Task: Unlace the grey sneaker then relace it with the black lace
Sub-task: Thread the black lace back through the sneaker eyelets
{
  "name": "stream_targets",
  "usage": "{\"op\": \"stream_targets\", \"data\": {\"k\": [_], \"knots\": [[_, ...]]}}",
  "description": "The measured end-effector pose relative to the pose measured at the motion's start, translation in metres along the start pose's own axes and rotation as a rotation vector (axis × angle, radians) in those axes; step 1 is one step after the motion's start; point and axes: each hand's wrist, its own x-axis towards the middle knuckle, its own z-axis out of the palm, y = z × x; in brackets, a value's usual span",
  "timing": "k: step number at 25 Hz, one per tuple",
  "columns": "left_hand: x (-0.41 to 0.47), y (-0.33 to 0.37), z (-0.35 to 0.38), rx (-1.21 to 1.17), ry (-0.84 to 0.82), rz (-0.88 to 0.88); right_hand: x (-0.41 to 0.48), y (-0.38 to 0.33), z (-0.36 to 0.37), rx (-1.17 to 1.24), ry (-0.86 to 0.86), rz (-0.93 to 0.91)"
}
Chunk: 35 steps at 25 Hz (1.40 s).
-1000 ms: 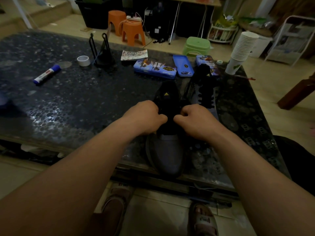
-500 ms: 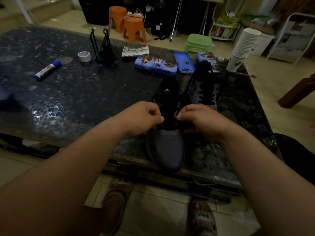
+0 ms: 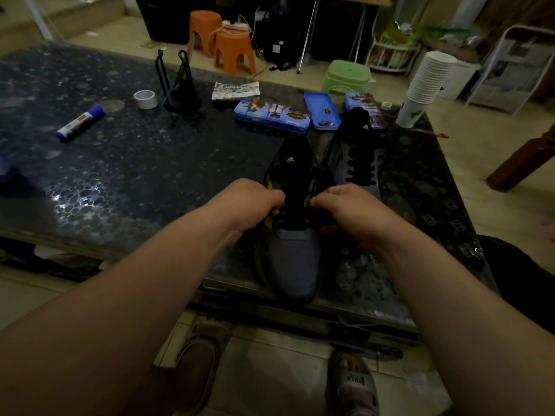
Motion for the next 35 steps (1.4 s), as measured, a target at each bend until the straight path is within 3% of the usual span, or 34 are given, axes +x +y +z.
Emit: {"op": "stream_targets", "data": {"k": [4, 13, 19, 23, 26, 35], "knots": [[-0.001, -0.003, 0.002, 0.023, 0.025, 0.059, -0.003, -0.002, 0.003, -0.107, 0.013, -0.058], [0.0, -0.006, 0.0, 0.426, 0.193, 0.408, -0.01, -0.009, 0.007, -0.479, 0.277, -0.381], [0.0, -0.009, -0.007, 0.459, 0.164, 0.561, -0.006, -0.009, -0.001, -0.267, 0.111, -0.365], [0.002, -0.004, -0.011, 0.395, 0.101, 0.502, -0.006, -0.011, -0.004, -0.145, 0.045, -0.248], [0.008, -0.003, -0.018, 0.323, 0.1, 0.441, -0.005, -0.009, -0.006, -0.047, 0.111, -0.174], [0.016, -0.007, -0.009, 0.118, 0.131, 0.459, -0.003, -0.008, 0.006, 0.086, 0.283, -0.199]]}}
